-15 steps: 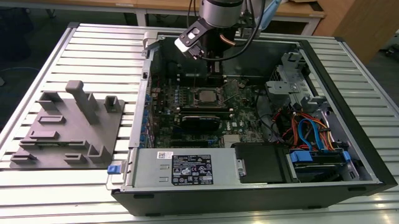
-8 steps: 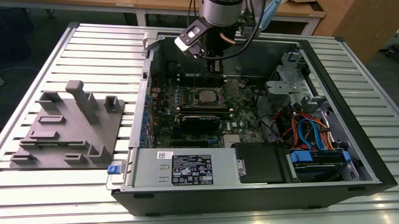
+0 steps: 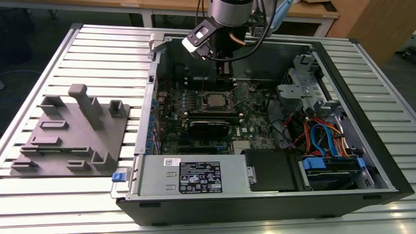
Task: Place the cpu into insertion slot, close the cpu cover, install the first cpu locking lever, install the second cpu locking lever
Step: 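Close the cpu cover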
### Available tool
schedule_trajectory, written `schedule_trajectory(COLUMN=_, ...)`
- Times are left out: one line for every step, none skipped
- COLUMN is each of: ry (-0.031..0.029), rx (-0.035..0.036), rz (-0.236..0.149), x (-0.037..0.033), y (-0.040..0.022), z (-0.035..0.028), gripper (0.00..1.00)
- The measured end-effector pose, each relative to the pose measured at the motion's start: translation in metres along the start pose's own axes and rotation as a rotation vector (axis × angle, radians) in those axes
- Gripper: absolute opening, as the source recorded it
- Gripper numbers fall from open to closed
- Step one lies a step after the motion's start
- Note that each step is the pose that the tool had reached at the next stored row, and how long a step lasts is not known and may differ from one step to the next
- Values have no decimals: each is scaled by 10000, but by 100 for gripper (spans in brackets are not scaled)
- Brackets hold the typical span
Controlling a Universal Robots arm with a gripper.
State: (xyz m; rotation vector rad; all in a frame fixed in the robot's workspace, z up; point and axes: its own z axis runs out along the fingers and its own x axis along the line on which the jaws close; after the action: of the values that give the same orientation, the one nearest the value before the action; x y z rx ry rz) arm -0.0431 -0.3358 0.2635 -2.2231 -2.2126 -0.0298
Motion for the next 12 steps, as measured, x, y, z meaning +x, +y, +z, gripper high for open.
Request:
schedule_trajectory(ry=0, rx=0, rz=0, x=0, y=0, z=0, gripper=10)
schedule_trajectory(ry=0, rx=-1, rz=0, x=0, y=0, z=0, gripper=10)
schedule_trajectory(ry=0, rx=0, rz=0, x=0, y=0, z=0, gripper=10)
schedule_trajectory(ry=0, rx=0, rz=0, x=0, y=0, z=0, gripper=10)
schedule_trajectory(ry=-1, rx=0, rz=-2, x=0, y=4, z=-1, gripper=10)
schedule_trajectory(ry=-2, rx=2, rz=-2, x=0, y=11, z=-1, gripper=10)
schedule_trajectory(ry=-2, rx=1, rz=-1, x=0, y=19, z=-1, gripper=10)
schedule_trajectory(ry=-1, rx=0, rz=0, x=0, y=28, z=0, gripper=10)
schedule_trajectory(ry=-1, rx=0, rz=0, x=0, y=38, z=0, gripper=10)
schedule_trajectory(ry=-1, rx=0, rz=-1, x=0, y=48, z=0, gripper=10)
schedule_trajectory(ry=0, rx=0, rz=-1, x=0, y=55, z=0, gripper=10)
schedule_trajectory(ry=0, rx=0, rz=0, x=0, y=58, z=0, gripper=10)
